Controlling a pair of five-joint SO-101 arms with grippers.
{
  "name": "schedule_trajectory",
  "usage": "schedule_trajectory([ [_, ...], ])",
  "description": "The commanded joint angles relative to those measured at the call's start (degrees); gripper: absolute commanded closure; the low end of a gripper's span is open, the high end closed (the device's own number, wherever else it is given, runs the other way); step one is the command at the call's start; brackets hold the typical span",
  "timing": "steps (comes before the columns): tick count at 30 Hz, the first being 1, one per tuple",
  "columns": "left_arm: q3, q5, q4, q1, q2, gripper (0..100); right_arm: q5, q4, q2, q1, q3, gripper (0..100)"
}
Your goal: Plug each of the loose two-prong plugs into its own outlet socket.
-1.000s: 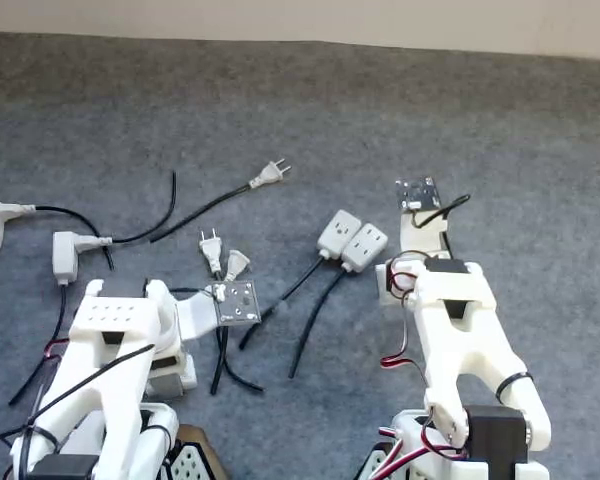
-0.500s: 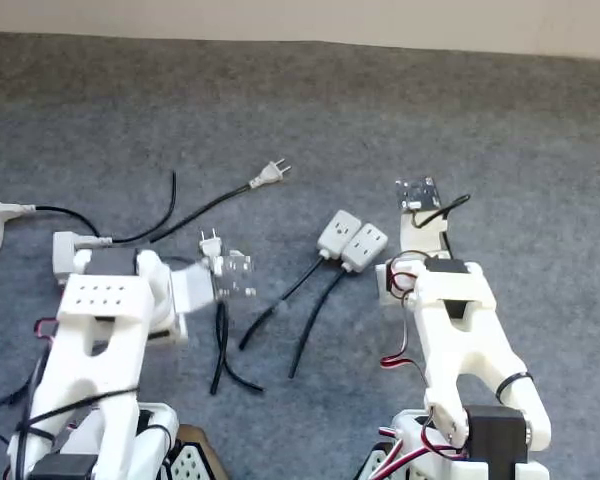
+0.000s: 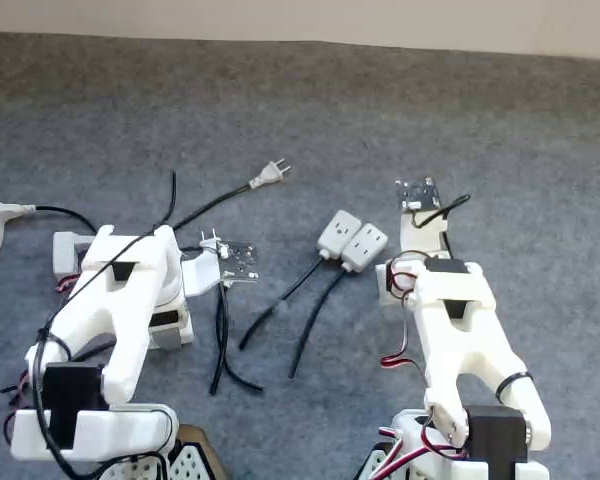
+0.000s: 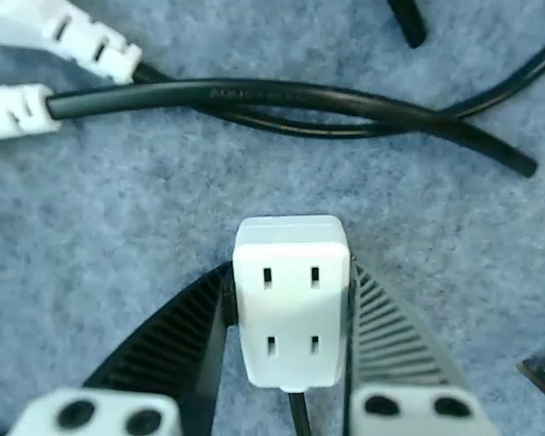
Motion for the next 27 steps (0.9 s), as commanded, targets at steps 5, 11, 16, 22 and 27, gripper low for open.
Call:
schedule_trajectory([
  [5,-0.57,4.4,-2.55,2.59,1.63,89,1.67,-0.57,-1.89,-2.33,-0.66,64.6],
  [11,-1.01,4.13,3.87,2.59,-7.6,78,2.81,-0.75,-1.89,-2.33,-0.57,64.6],
  [16,-6.46,4.22,15.03,2.59,-15.78,78,3.08,-0.75,-1.89,-2.33,-0.57,64.6],
  [22,-14.99,7.12,21.27,0.66,-20.18,78,3.16,-0.75,-1.89,-2.33,-0.57,64.6],
  [27,-23.52,20.75,16.62,-7.16,-15.43,78,3.25,-0.57,-1.89,-2.95,-0.57,64.6],
])
